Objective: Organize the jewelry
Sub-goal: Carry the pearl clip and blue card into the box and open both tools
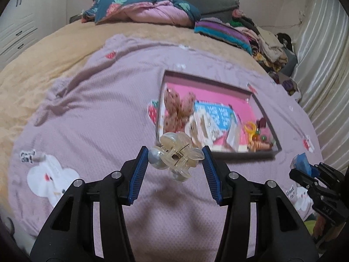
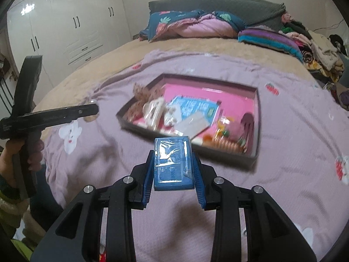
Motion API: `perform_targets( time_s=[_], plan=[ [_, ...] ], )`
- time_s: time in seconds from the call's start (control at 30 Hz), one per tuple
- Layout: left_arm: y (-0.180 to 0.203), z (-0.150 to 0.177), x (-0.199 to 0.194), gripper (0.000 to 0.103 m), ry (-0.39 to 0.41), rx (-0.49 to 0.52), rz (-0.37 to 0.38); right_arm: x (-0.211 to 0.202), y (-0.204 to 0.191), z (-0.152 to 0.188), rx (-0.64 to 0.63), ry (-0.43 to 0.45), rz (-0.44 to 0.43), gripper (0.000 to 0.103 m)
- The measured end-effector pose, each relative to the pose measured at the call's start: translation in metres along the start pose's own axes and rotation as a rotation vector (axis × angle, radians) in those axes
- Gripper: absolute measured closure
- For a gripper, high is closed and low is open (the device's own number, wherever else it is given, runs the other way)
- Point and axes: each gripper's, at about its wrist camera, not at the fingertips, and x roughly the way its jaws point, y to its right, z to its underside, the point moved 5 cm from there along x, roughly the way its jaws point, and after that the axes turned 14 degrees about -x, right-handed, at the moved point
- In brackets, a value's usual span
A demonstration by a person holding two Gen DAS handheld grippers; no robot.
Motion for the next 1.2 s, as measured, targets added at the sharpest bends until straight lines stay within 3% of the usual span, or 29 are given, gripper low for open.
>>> perform_targets(
  time_s=[0.6, 1.2],
  plan=[
    [0.050, -0.056, 0.001, 0.061, 0.072, 0.060, 0.085, -0.022, 0.061, -0.054, 0.037, 0.105, 0.131, 0.071],
    [0.098, -0.051, 0.060, 0.061, -0.018, 0.131, 0.137, 0.000, 0.112, -0.059, 0.095, 0.092, 0.209, 0.072]
  ],
)
